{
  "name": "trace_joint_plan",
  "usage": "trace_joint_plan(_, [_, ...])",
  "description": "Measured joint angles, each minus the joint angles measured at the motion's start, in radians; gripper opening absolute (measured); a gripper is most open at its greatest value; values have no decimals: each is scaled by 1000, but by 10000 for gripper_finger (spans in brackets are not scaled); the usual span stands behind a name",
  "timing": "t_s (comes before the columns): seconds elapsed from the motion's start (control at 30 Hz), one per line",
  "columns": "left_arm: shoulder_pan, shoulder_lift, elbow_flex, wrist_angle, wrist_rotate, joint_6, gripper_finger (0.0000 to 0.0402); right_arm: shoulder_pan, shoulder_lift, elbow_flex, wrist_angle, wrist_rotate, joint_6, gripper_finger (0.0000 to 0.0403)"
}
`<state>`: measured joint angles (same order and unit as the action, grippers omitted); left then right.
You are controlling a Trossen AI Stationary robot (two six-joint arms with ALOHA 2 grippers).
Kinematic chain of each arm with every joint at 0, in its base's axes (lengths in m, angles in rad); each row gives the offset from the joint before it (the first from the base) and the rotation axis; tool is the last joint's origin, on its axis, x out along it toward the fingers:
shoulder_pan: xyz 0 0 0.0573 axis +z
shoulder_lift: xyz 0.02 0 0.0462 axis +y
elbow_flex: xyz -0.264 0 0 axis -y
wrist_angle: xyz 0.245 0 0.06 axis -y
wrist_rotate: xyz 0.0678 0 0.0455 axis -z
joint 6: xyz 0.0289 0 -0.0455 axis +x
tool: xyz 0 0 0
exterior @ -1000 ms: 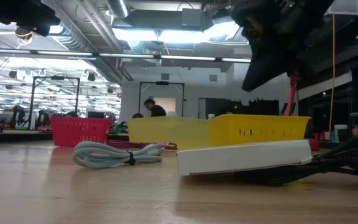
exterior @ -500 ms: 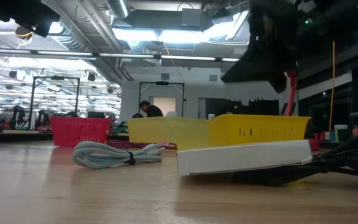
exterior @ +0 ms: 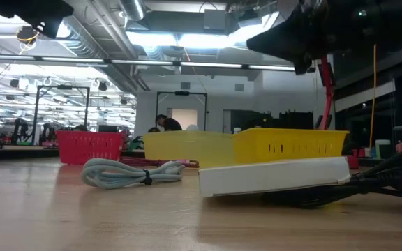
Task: Pick and place items into bin
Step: Put the light blue charger cable into the big yellow bin
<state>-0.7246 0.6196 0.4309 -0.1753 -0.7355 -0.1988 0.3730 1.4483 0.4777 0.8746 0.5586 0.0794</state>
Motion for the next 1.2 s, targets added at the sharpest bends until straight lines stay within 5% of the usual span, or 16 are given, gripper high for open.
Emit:
trace_joint_plan(0.13, [0,68,-4,20,-2,52,2,4,0,-2,36,-4,-62,0])
trace_joint_plan(0.37, [-3,120,-143,400,79,116,2,4,0,-2,42,-3,-87,0])
trace_joint_plan(0.53, [-2,135,-157,481,123,118,2,4,0,-2,34,-2,-78,0])
trace_joint_plan(0.83, [-1,310,25,244,266,76,2,3,0,-2,35,-2,-32,0])
trace_joint_plan(1.2, [-1,521,287,-158,418,-158,2,3,0,-2,27,-2,-34,0])
